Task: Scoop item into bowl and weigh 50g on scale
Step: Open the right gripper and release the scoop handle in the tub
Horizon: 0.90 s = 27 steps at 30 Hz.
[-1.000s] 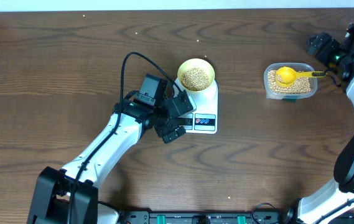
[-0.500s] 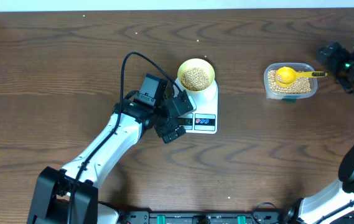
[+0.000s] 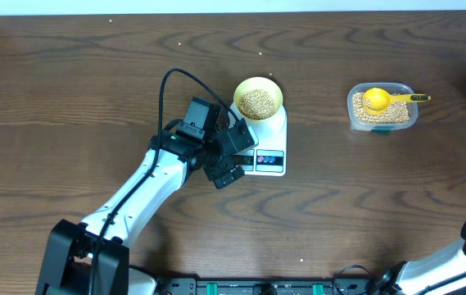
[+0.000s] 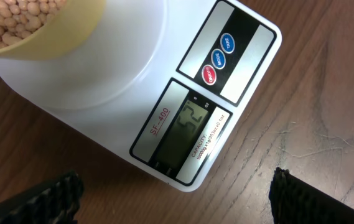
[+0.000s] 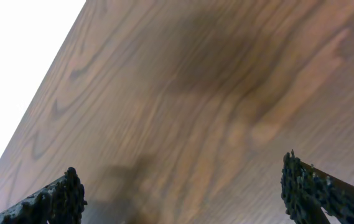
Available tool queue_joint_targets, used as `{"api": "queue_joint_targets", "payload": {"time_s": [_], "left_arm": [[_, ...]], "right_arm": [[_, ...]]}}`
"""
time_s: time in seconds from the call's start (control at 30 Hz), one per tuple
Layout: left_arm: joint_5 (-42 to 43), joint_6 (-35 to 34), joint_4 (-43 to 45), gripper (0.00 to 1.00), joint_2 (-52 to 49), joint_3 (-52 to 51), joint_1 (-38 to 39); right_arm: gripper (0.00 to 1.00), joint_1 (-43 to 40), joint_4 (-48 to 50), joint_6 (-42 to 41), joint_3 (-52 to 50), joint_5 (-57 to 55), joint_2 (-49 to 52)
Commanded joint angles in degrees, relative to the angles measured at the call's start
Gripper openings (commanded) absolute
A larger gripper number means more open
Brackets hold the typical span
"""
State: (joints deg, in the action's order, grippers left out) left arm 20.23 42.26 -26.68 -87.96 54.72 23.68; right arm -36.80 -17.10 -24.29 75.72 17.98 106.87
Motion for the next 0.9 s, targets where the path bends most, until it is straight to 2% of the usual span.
{"api": "queue_joint_targets", "payload": {"time_s": [0.0,0.2,0.37,0.67,0.77,0.87], "left_arm": [[-0.3,0.6,0.0,0.98,0.2,-0.1,-0.2],[-0.3,0.6,0.0,0.98,0.2,-0.1,-0.2],[-0.3,0.6,0.0,0.98,0.2,-0.1,-0.2],[-0.3,0.6,0.0,0.98,0.2,-0.1,-0.6],[-0.3,0.6,0.0,0.97,0.2,-0.1,-0.6],[-0.3,0.6,0.0,0.98,0.2,-0.1,-0.6]], "right_arm": [[0.99,-1.2,-0.1,0.8,0.2,-0.1,-0.8],[0.99,3.9,0.0,0.8,-3.0,-0.1,-1.3],[0.99,13.8,-0.1,0.8,-10.6,-0.1,-3.5],[0.99,29.5,-2.9,0.8,-19.9,-0.1,-13.2],[0.99,34.3,-4.6,5.4,-20.9,-4.7,-17.2],[0.99,37.9,-5.0,5.6,-20.9,-6.7,-21.3]]}}
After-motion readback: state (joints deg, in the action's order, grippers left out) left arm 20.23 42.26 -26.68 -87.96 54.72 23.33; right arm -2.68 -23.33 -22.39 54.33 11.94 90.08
